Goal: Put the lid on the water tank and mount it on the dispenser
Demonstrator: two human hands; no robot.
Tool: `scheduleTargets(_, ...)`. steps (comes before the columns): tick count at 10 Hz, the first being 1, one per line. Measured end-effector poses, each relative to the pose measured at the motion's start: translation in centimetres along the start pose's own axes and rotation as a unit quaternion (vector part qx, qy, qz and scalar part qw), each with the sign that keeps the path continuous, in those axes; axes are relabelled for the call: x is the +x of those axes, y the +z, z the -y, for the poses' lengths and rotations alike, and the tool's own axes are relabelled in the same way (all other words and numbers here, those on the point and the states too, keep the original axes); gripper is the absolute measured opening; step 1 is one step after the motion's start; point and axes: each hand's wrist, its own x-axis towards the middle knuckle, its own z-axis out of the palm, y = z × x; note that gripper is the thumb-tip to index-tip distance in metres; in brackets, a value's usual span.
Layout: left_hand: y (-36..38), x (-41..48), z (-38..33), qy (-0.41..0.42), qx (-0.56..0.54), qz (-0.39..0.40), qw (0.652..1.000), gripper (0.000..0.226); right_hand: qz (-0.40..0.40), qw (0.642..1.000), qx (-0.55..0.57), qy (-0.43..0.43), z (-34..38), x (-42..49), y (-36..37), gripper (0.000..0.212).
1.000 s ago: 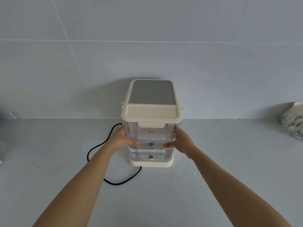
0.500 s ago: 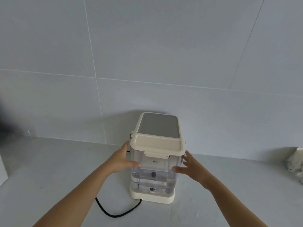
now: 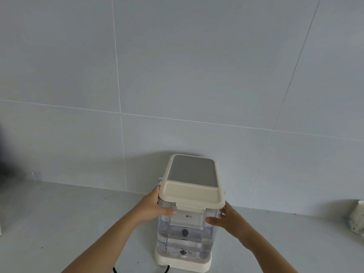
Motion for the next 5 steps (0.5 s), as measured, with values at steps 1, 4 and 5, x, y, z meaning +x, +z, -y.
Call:
scheduleTargets(1,-1.0,-0.6,-1.2,0.012,0.031,0.024,0.999,0.079,-0.022,0.999,-0.029,0.012,1.0,-0.8,-1.2,0.094)
scheduleTargets(4,-8.5,-0.3,-9.0,0.159,0.313,-0.206,0.913,0.075,-0.206,0.922,-0.271,-0.184,11.4,-4.2,-6.8,0.085)
scheduleTargets(5,-10.1,0.4,-12.5,0.218,0.388,-0.273,0.853,0.086,-0.244,0.870,-0.349,-0.247,14.9,-3.5,-7.7,0.081)
